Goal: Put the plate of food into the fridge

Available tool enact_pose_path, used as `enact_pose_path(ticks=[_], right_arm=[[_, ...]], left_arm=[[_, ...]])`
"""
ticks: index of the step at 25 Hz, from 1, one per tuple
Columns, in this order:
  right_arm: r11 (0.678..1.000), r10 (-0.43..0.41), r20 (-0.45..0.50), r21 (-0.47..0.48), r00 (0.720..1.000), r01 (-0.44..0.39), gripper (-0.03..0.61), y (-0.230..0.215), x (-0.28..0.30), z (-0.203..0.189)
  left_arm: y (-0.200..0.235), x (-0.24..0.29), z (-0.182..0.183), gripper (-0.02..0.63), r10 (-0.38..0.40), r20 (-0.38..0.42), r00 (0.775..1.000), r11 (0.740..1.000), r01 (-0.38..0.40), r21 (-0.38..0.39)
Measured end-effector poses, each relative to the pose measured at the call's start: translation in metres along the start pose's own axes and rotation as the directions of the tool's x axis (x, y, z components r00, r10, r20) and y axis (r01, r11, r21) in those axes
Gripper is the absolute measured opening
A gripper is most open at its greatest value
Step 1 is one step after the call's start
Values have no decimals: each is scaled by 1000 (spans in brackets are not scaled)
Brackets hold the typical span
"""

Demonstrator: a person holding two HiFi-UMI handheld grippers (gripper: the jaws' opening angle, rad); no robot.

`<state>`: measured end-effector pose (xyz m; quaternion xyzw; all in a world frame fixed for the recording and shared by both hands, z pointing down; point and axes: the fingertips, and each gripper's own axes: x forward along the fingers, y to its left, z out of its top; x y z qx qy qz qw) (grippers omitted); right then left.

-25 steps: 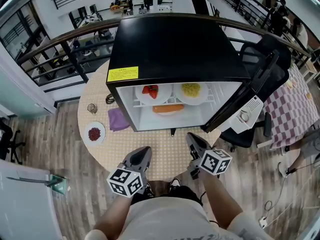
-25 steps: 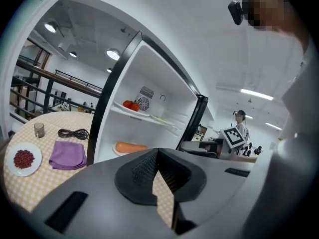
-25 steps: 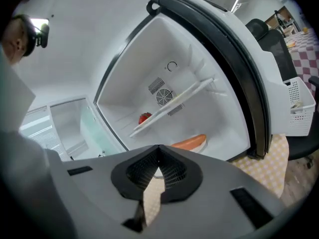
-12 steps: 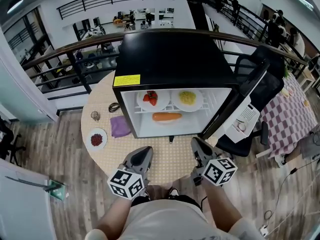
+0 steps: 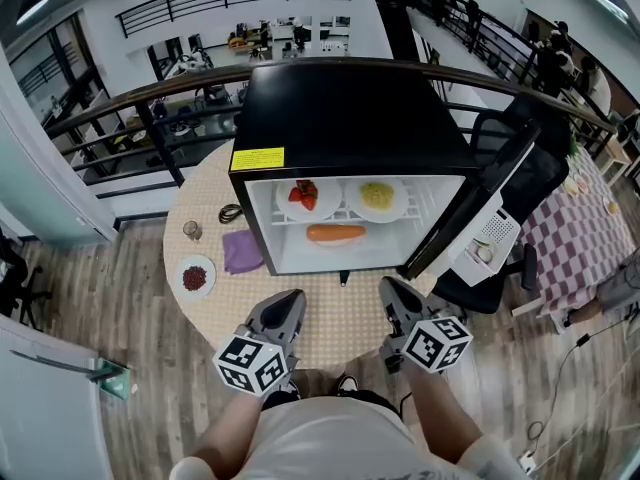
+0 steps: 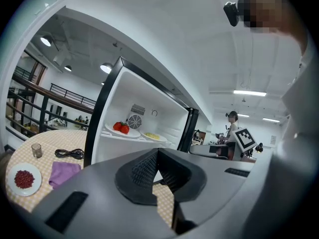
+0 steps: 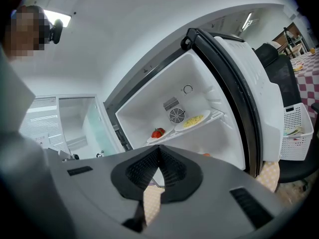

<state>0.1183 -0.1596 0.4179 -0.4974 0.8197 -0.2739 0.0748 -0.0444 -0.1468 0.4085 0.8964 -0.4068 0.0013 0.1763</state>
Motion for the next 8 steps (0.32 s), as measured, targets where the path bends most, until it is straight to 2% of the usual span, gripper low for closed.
enact_pose_path(ticks=[8], right_arm=[[1000, -5, -12, 17, 1000, 5, 21, -1, 4, -9]], left_arm=[[6, 0, -8, 6, -4, -15, 1000, 1000, 4, -26]])
